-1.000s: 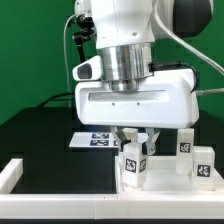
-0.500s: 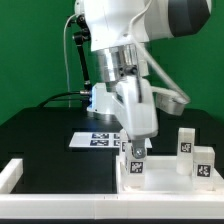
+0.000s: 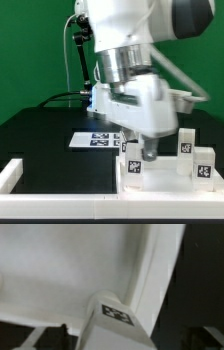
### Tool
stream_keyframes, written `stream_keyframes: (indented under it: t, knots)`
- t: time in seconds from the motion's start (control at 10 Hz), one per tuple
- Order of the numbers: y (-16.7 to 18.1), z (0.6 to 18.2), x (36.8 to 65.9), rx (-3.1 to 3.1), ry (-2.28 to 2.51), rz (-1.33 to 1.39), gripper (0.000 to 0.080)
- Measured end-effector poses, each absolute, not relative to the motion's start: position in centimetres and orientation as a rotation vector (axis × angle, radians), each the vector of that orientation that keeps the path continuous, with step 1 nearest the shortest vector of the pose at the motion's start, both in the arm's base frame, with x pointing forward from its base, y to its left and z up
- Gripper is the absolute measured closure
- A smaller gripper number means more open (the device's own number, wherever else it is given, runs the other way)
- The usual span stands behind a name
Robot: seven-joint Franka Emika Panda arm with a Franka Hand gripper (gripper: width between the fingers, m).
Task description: Assemble square table
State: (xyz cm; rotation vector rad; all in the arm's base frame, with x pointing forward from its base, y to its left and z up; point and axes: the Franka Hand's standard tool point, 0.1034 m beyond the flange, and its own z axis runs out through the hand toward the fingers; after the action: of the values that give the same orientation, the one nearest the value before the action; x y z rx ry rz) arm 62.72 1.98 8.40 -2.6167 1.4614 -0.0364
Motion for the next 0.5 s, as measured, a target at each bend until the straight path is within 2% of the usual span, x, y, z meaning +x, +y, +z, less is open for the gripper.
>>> stream_keyframes:
  t: [0.3, 0.5]
  knots:
    - [1.8, 8.3, 62.7, -2.753, 1.187, -0.057, 0.0153]
    - [0.6, 7.8, 62.6, -2.992, 0.643, -0.104, 0.015]
